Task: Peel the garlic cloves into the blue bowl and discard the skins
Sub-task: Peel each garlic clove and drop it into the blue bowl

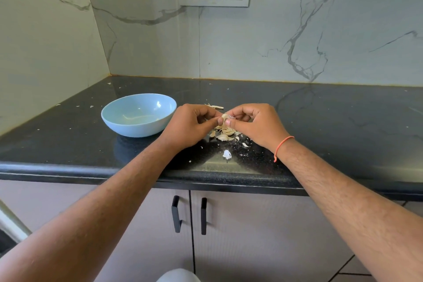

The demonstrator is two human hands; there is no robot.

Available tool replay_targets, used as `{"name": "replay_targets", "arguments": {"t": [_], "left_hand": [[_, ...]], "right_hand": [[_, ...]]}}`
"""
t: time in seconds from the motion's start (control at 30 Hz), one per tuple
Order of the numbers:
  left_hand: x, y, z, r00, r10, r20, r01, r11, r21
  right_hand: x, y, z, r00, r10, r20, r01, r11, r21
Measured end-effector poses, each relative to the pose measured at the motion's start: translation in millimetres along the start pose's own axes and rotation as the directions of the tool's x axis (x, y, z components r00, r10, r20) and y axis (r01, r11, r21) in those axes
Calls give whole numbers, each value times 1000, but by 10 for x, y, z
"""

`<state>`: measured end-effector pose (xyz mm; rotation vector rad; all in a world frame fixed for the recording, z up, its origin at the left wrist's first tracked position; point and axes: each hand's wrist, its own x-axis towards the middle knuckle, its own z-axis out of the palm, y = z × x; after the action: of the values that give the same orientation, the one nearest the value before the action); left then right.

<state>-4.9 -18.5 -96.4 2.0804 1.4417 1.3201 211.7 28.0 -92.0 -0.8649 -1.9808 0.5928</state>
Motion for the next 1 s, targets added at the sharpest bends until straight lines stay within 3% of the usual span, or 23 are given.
{"name": "replay_targets", "arguments": {"t": [0.3,0.47,0.77,1.0], "left_hand": [[18,30,-31,987,-60,151,88,978,-188],[42,-16,-16,984,-79,159,116,965,-233],[54,-26,-8,984,-87,158,124,961,-249],[62,-17,-5,986,-94,139,115,982,-153]], "right_hand": [[47,31,9,998,65,7,-66,991,116],[54,45,17,995,86,45,-92,984,155],[34,57,21,998,33,47,-39,990,136],[29,38,13,998,5,62,-15,988,154]]}}
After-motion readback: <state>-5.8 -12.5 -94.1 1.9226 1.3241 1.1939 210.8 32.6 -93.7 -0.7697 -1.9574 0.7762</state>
